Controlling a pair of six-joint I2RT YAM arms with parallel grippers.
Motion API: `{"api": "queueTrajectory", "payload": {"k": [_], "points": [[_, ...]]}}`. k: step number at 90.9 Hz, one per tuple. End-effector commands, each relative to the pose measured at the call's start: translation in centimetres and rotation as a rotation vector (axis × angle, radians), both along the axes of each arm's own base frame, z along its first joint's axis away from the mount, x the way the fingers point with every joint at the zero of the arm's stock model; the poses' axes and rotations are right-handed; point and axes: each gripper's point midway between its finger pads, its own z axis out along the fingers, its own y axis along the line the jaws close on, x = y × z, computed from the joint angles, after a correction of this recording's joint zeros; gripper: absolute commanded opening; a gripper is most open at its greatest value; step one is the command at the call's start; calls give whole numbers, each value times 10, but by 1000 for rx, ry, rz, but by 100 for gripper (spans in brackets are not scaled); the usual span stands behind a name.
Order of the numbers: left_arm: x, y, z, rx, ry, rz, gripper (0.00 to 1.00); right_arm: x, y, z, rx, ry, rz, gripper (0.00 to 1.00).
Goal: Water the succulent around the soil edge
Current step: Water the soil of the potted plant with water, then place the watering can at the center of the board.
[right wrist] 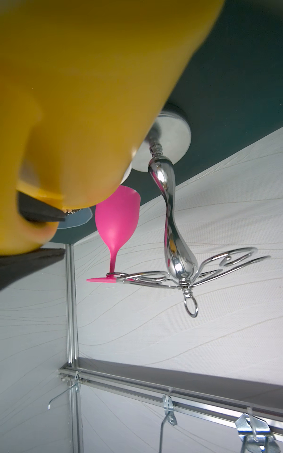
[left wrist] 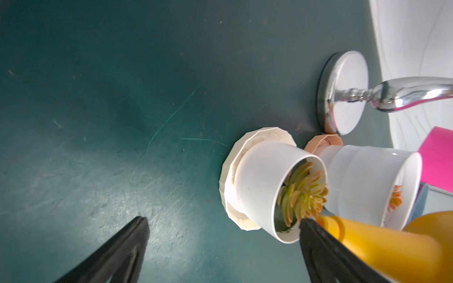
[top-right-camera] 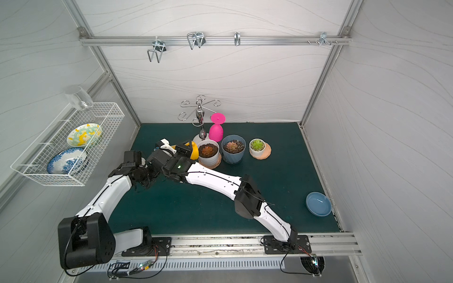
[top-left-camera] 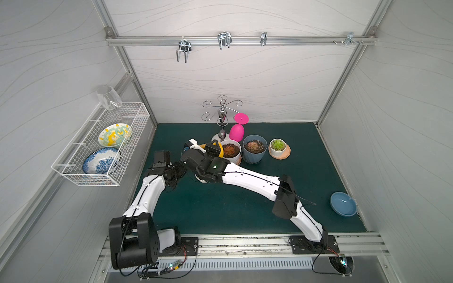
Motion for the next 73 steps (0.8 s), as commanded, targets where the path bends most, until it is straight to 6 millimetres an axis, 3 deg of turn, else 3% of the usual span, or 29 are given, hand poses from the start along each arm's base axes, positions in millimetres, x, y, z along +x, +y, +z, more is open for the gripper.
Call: {"api": "queueTrajectory", "payload": {"k": [1,24,59,73], "points": [[6,7,30,38,-72,18,100,-13,-30,47,153,-24,-36,0],[-1,7,58,58,-128,18,100,-33,-85,54,323,89,-92,0],[-10,-1,93,53,-225,3,100,-59,-191,5,633,320,-253,0],[-10,-10,104,25,-273,-15,100,-71,-224,-10,726,350,-286,0]]}}
